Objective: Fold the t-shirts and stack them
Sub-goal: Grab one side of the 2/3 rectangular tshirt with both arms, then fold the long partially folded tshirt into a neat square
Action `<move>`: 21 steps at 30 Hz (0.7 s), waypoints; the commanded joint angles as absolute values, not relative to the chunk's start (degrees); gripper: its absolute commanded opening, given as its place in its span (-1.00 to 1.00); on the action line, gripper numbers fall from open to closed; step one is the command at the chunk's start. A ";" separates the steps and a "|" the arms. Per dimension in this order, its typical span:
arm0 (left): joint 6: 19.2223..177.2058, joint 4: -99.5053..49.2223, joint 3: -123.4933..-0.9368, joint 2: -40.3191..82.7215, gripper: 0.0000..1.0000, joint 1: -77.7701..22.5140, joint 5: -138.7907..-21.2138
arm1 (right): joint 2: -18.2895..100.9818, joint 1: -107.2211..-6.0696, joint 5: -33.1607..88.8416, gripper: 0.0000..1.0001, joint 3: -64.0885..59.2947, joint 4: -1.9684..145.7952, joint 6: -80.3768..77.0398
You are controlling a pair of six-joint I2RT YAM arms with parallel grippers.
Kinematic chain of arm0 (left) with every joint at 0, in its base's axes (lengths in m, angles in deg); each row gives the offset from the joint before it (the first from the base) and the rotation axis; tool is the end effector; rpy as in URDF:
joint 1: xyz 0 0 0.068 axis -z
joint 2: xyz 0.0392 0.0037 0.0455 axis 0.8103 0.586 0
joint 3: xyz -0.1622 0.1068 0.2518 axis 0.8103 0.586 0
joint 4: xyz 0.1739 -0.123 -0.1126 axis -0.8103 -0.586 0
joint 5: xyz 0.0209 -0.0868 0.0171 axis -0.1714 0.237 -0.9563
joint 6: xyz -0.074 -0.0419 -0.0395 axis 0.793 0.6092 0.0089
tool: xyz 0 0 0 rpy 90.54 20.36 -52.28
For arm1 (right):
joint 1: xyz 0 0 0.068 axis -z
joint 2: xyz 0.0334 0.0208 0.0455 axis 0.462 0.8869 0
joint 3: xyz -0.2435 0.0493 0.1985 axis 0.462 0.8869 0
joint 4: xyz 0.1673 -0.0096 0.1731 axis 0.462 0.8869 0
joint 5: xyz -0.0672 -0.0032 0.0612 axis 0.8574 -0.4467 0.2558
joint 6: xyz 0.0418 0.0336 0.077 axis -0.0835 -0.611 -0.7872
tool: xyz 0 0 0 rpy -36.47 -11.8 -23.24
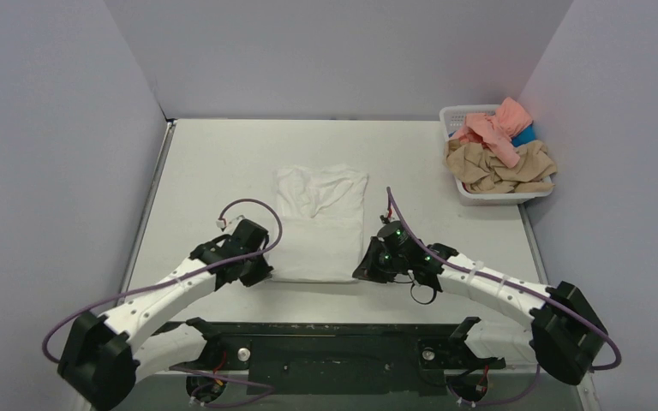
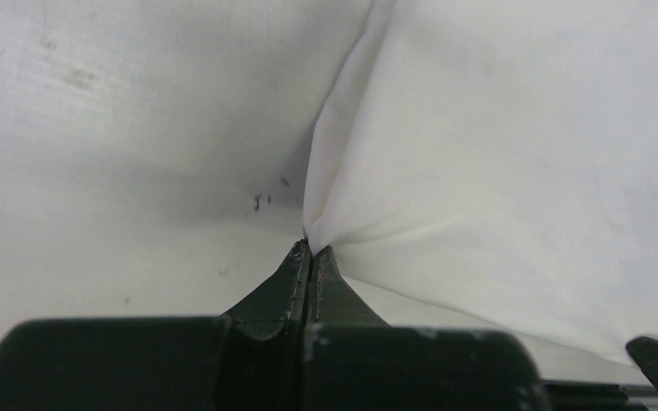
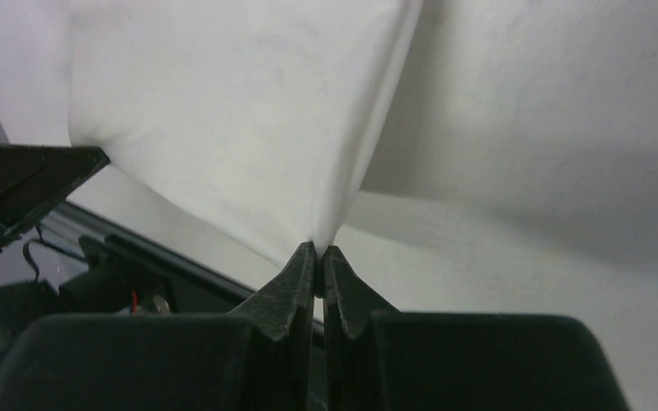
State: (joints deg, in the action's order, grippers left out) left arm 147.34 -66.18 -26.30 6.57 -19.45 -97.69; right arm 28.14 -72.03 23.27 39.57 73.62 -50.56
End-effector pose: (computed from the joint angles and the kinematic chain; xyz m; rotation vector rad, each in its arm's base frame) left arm 0.1448 -0.0833 0.2057 -0.6573 2.6116 -0.3201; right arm 0.1638 0.1861 0.2321 0.1079 2.4647 1.1215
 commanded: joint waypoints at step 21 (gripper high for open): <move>140.16 -67.45 -48.43 1.37 -1.00 -21.25 -106.02 | 23.86 -60.13 15.45 -1.00 17.34 99.96 -37.96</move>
State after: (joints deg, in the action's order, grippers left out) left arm 148.15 -76.13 -43.98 -5.54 -15.30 -104.89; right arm 20.45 -64.05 14.25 21.82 96.07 -42.75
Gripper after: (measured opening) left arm 0.020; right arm 0.009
